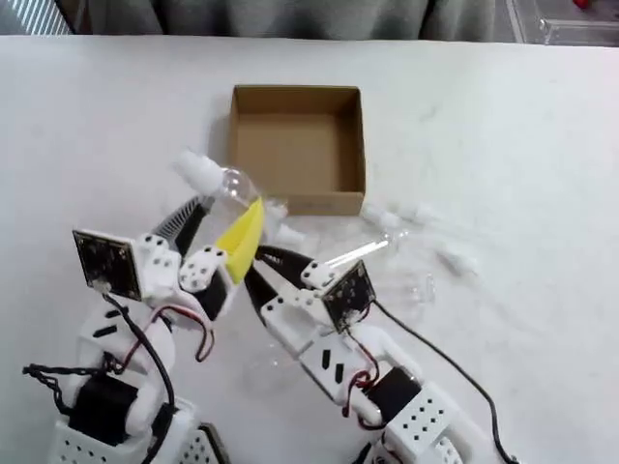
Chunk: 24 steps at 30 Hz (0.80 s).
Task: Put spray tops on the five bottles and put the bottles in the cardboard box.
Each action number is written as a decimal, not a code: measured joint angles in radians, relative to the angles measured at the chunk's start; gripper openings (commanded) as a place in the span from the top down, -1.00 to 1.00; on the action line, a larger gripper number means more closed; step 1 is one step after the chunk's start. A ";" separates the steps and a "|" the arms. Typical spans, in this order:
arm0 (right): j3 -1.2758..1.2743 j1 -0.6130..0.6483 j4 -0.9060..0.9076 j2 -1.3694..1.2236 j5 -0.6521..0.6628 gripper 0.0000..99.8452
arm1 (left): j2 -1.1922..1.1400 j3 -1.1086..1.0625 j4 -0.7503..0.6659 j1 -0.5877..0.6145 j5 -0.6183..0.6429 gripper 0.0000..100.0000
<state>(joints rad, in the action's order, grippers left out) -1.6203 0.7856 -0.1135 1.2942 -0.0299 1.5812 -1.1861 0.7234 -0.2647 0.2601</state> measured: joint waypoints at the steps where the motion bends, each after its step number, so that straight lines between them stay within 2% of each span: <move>1: -0.008 -0.002 0.000 0.000 0.000 0.95 | 0.000 0.000 0.000 0.000 0.000 0.87; 5: -0.041 -0.021 0.000 0.003 -0.002 0.95 | 0.002 -0.026 -0.043 0.055 0.000 0.87; 7: -0.043 -0.025 0.002 0.002 -0.002 0.95 | 0.000 -0.068 -0.107 0.095 0.000 0.87; 13: -0.043 -0.089 0.104 0.003 -0.002 0.95 | -0.009 -0.130 -0.318 0.118 0.000 0.93; 18: -0.043 -0.115 0.112 0.003 -0.002 0.95 | -0.233 -0.052 -0.376 0.118 0.000 0.93; 24: -0.043 -0.137 0.112 0.003 -0.002 0.95 | -0.608 0.196 -0.433 0.120 0.000 0.93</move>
<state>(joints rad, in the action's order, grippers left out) -1.6632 0.6490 -0.0015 1.2973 -0.0315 0.9735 -0.9897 0.2908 -0.1450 0.2601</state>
